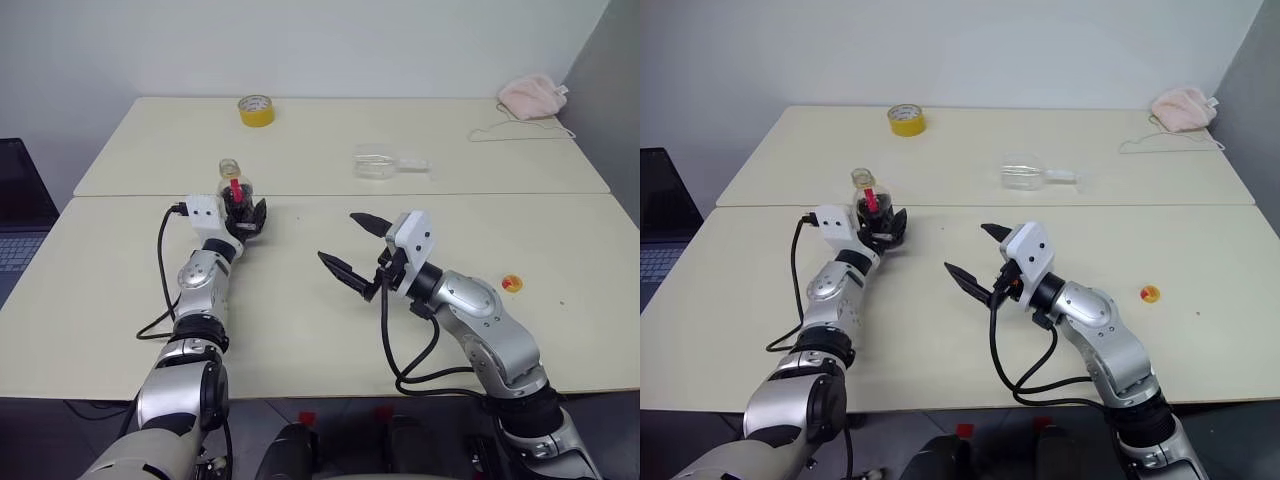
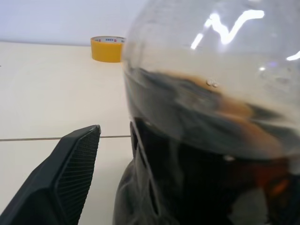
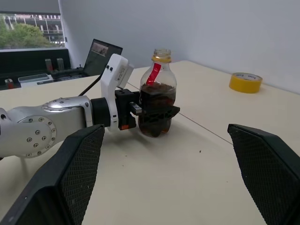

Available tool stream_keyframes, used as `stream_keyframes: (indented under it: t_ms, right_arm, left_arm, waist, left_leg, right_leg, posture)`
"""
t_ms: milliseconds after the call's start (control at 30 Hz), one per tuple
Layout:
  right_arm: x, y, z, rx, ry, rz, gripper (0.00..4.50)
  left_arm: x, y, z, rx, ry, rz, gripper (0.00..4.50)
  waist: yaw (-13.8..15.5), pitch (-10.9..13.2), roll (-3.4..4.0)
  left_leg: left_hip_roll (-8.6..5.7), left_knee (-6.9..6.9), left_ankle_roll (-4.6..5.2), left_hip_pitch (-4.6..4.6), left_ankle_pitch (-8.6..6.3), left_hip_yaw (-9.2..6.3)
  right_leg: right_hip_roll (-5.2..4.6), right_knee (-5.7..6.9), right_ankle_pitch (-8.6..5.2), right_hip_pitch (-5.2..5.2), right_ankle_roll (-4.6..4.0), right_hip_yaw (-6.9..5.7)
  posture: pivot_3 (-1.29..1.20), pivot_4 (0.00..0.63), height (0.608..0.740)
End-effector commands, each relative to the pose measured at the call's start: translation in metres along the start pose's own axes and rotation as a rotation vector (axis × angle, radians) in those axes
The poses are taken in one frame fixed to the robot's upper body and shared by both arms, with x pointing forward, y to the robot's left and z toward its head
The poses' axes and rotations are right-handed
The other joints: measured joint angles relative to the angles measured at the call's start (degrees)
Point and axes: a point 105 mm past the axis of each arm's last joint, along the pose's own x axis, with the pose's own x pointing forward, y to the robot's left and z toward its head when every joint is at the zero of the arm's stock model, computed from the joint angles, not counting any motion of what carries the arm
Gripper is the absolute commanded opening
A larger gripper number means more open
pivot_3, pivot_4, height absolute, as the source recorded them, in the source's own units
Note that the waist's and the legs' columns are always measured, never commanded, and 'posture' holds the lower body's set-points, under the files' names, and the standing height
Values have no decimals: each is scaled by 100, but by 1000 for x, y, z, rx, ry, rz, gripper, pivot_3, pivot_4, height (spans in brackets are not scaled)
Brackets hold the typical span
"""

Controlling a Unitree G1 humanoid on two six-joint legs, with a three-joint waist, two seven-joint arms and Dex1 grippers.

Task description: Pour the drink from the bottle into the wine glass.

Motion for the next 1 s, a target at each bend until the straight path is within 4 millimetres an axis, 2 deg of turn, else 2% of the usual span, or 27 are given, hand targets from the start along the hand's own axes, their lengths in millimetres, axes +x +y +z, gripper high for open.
stream_keyframes:
  t_ms: [33,433,700,833,1000]
  right_arm:
    - [-1,-3,13,-32,-34,3,4500]
    - [-7,-6,9,-41,-24,1,4500]
    - [-22,-19,1,-48,-15,-87,4500]
    - [-28,-27,-5,-59,-12,-145,4500]
    - [-36,-36,-10,-52,-24,-198,4500]
  left_arm:
    - [-2,1,13,23,-58,-17,4473]
    - [-29,-7,6,54,-54,-53,4473]
    - [-64,-9,21,87,-77,-23,4473]
    - [-82,-18,26,92,-70,-28,4473]
    - [-95,-34,35,90,-67,-66,4473]
  waist:
    - [-15,0,0]
    - [-22,0,0]
    - [-18,-1,1]
    - [2,-1,1]
    - [39,-1,1]
  left_leg:
    - [0,0,0,0,0,0]
    - [2,-1,0,0,0,-2]
    - [4,-3,0,1,0,0]
    - [3,-3,0,2,0,1]
    - [2,-1,0,3,0,4]
  right_leg:
    - [0,1,0,0,0,0]
    - [0,2,0,-3,0,2]
    - [0,1,0,-2,0,6]
    - [-1,0,0,-1,0,9]
    - [-1,-2,0,4,0,10]
  posture:
    - [0,150,740]
    - [0,150,740]
    - [0,150,740]
    - [0,150,740]
    - [0,150,740]
